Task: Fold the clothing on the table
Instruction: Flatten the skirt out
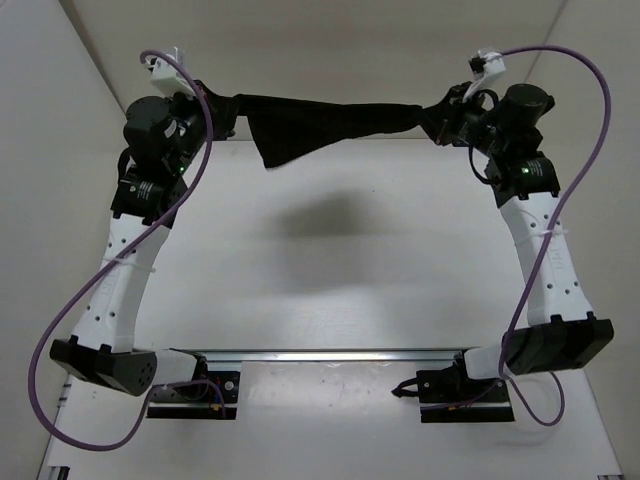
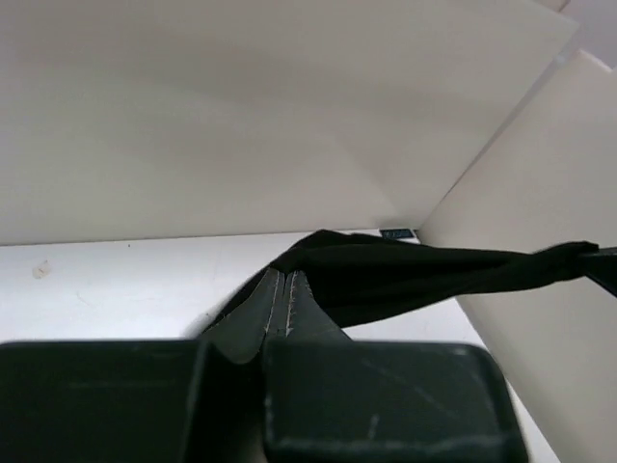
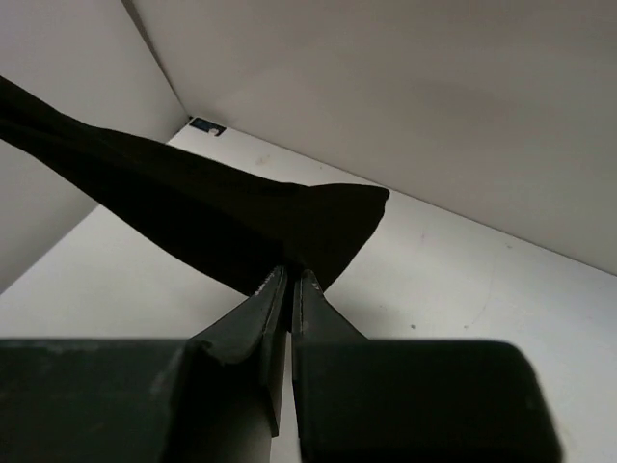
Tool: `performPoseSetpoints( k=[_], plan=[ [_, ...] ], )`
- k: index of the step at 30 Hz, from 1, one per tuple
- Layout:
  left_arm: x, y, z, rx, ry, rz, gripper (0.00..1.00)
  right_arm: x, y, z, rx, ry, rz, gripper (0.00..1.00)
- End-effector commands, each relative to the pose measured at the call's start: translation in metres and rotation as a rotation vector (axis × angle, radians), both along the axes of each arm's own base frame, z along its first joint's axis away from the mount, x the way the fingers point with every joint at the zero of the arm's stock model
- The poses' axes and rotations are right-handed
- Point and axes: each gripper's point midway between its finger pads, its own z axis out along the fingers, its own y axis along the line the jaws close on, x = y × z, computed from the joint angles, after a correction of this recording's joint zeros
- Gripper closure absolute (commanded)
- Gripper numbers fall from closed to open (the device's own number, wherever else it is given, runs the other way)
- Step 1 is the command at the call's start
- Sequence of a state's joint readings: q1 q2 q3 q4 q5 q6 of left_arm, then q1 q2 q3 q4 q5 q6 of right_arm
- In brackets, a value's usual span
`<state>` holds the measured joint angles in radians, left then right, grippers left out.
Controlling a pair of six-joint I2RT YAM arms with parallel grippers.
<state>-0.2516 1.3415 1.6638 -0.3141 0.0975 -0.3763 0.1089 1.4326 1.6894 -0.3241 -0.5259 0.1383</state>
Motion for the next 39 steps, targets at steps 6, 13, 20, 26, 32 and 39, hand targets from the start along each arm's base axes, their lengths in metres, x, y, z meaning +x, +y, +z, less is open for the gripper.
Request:
performPoseSetpoints(
  k=[6,13,20,26,32,39],
  plan=[
    [-0.018,0.002,-0.041,0.016,0.072,0.045,1.00,-0.024,-0.028,-0.008,-0.001,-0.034,-0.070,1.00],
    [-0.053,0.004,-0.077,0.046,0.132,0.025,1.00,-0.057,-0.020,-0.039,0.003,0.031,-0.049,1.00],
    [-0.074,0.016,-0.098,0.057,0.180,0.046,1.00,-0.072,-0.007,-0.065,0.004,0.133,-0.035,1.00],
    [-0.053,0.011,-0.139,0.078,0.257,0.032,1.00,-0.048,0.000,-0.095,-0.013,0.219,-0.026,1.00],
    [-0.018,0.009,-0.176,0.106,0.330,0.030,1.00,-0.001,0.001,-0.114,-0.039,0.280,-0.035,1.00],
    [0.035,-0.006,-0.134,0.135,0.279,0.009,1.00,0.058,0.008,-0.059,-0.049,0.193,-0.035,1.00]
  ],
)
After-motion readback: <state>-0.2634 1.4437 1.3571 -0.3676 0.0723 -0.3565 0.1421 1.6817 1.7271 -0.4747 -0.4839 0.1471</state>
